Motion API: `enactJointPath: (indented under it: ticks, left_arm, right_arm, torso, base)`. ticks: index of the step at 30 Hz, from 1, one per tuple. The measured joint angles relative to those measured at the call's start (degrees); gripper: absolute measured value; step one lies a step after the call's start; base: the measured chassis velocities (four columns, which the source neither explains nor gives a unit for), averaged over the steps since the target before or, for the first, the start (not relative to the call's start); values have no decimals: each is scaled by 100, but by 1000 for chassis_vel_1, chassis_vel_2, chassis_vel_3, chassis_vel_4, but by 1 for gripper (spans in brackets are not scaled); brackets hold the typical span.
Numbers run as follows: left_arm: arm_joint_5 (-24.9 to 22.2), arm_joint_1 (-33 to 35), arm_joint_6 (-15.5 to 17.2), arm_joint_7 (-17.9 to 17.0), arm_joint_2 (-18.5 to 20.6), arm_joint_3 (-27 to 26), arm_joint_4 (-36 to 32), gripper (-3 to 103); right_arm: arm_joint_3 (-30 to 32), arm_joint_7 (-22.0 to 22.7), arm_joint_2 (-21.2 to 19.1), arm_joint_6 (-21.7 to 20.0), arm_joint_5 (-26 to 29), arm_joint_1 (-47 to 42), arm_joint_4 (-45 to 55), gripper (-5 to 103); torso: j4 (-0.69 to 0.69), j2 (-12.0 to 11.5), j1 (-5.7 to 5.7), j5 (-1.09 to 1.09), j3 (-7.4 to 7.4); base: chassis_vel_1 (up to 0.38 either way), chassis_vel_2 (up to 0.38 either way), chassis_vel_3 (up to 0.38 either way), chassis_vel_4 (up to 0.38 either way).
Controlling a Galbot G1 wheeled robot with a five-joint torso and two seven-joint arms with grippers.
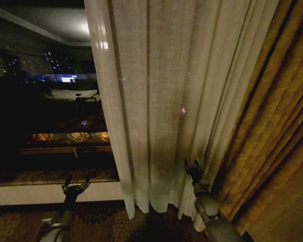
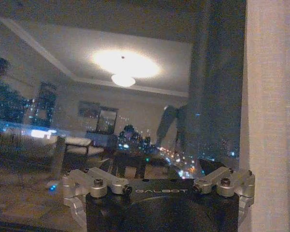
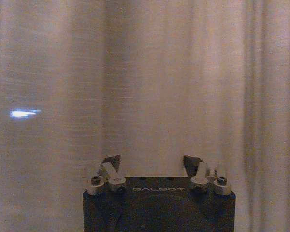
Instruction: Open the curtains by pulling them apart, changing their state from closed to fully open.
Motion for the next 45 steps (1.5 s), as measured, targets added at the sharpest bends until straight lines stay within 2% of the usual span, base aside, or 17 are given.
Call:
enactJointPath:
  ticks: [2, 3, 4, 9, 18, 21, 30, 45]
  left_arm:
    - [0, 0, 0, 0, 0, 0, 0, 100]
    - [0, 0, 0, 0, 0, 0, 0, 100]
    - [0, 0, 0, 0, 0, 0, 0, 100]
    - [0, 1, 0, 0, 0, 0, 0, 100]
    - [0, 0, 0, 0, 0, 0, 0, 100]
    - [0, 0, 0, 0, 0, 0, 0, 100]
    - [0, 0, 0, 0, 0, 0, 0, 100]
    - [0, 0, 0, 0, 0, 1, 0, 100]
  right_arm:
    - [-3, -295, 4, 118, 47, -185, 197, 84]
    - [-3, -295, 4, 118, 47, -185, 197, 84]
    - [-21, -315, 21, 151, 4, -205, 223, 89]
    - [-185, -196, 125, 264, -125, -97, 227, 99]
    - [-257, -422, 214, 458, -80, 46, 136, 100]
    - [-244, -578, 220, 592, -282, 43, 35, 100]
    - [-286, -603, 227, 657, -338, 111, -17, 100]
    - [-270, -769, 143, 724, -342, 63, 32, 100]
  torso:
    - [0, 1, 0, -1, 0]
    - [0, 1, 0, -1, 0]
    - [0, 0, 0, -1, 0]
    - [1, 0, 0, 0, 1]
    - [1, 0, 0, -1, 1]
    - [1, 0, 0, -1, 1]
    - [1, 0, 1, 0, 1]
    - [0, 0, 0, 1, 1]
  base:
    - [0, 0, 0, 0]
    - [0, 0, 0, 0]
    - [0, 0, 0, 0]
    - [0, 0, 0, 0]
    - [0, 0, 0, 0]
    - [0, 0, 0, 0]
    - [7, 4, -10, -3]
    - [214, 143, -205, -152]
